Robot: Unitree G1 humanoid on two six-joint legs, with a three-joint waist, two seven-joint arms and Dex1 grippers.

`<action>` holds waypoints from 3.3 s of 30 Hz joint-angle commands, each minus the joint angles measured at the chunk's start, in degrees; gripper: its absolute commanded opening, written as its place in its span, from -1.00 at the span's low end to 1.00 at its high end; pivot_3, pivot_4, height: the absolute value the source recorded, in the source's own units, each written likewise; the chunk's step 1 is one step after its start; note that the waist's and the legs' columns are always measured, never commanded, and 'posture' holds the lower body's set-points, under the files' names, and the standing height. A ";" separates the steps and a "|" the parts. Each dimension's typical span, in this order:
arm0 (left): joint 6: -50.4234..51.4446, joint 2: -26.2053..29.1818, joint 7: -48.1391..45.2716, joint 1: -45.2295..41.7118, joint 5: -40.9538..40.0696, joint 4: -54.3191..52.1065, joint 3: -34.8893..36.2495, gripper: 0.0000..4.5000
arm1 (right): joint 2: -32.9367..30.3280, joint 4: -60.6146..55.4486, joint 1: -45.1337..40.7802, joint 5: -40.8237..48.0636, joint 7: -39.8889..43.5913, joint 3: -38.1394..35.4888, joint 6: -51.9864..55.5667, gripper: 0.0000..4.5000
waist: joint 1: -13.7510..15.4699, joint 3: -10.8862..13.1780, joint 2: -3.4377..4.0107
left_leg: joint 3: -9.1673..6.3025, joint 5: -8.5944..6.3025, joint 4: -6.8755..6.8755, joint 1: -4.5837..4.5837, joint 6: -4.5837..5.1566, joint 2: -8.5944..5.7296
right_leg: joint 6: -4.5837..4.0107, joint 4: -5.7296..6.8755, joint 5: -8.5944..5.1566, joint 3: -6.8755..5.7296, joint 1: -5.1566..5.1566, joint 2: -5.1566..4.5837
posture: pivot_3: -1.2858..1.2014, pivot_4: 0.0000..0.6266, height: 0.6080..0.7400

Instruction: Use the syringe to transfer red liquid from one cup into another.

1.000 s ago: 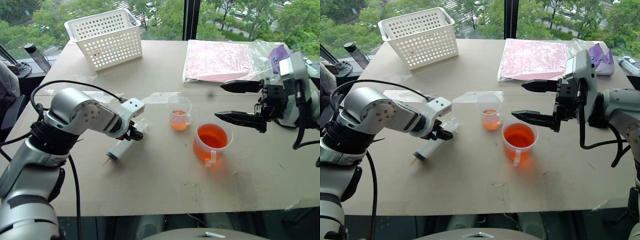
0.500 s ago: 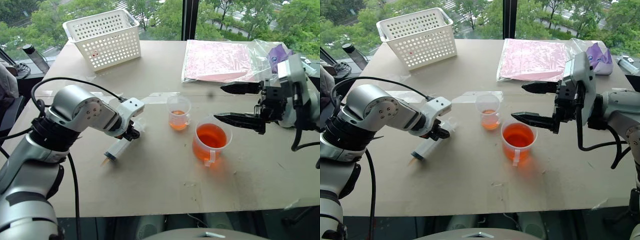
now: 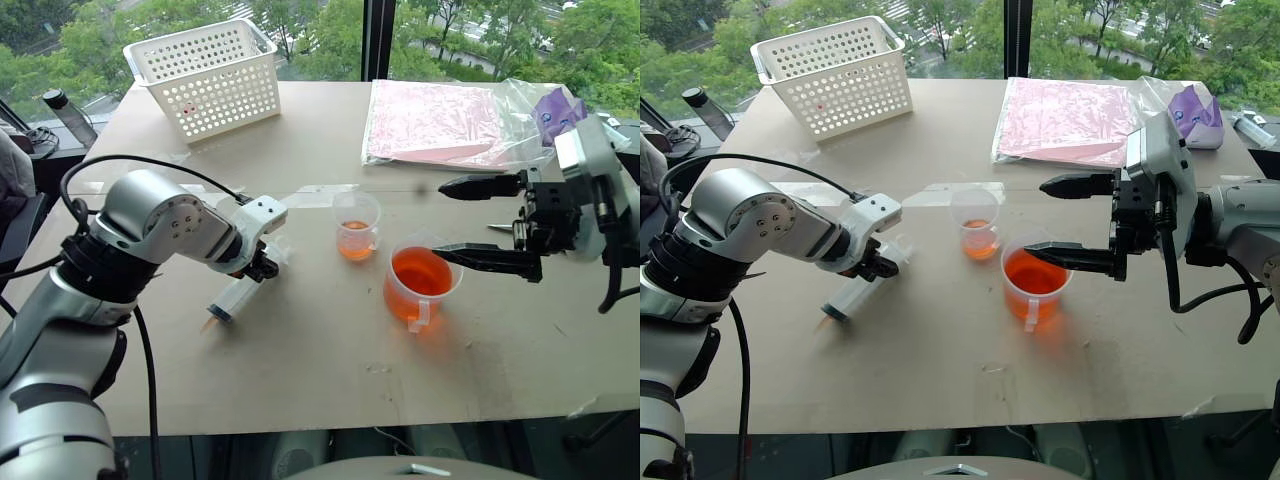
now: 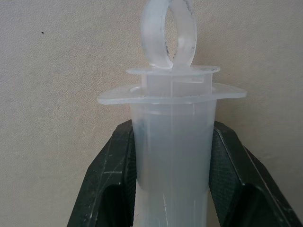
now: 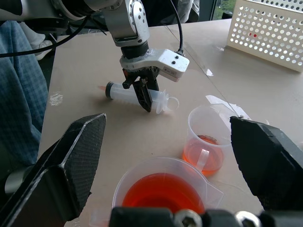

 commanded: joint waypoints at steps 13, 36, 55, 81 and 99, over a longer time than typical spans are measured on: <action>-4.36 -10.82 -3.84 -4.91 2.66 4.85 25.38 -0.38 | 0.57 0.14 0.05 2.53 -1.91 -2.84 -0.12 1.00 | 0.90 0.02 -0.05 | -0.02 0.00 0.03 -0.08 0.00 -0.01 | 0.00 -0.03 0.00 -0.04 -0.02 0.00 | 0.03 -0.52 1.00; -26.83 -19.50 -30.33 -4.59 -0.67 -0.83 43.07 -0.38 | 5.12 6.98 -6.28 3.37 -8.17 -5.71 -0.14 1.00 | -0.25 0.01 -0.06 | 0.00 0.01 0.01 -0.03 -0.01 -0.01 | 0.00 0.00 0.00 -0.06 0.00 -0.03 | 0.03 -0.52 1.00; -66.01 -38.22 -42.01 11.62 24.48 -9.19 17.13 -0.38 | 4.40 1.13 -5.05 13.49 -24.38 -12.38 2.38 1.00 | -0.09 -0.03 0.01 | 0.07 0.00 -0.09 -0.10 0.02 0.01 | 0.01 0.02 0.01 -0.01 0.06 -0.01 | 0.03 -0.52 1.00; -61.69 -40.28 -37.57 9.51 19.26 -12.76 22.35 -0.38 | 3.70 1.26 -4.22 19.22 -26.53 -12.29 0.50 1.00 | 1.13 -0.03 0.01 | 0.02 -0.01 -0.06 -0.10 0.03 0.01 | 0.01 -0.10 0.01 -0.06 0.07 0.01 | 0.03 -0.52 1.00; -58.94 -42.78 -36.18 7.37 14.60 -11.82 24.72 -0.38 | 2.92 0.80 -3.96 21.27 -28.20 -12.78 0.67 1.00 | 1.01 -0.03 0.02 | 0.02 0.00 -0.06 -0.11 0.03 0.01 | 0.01 -0.28 0.01 -0.06 0.08 0.01 | 0.03 -0.52 1.00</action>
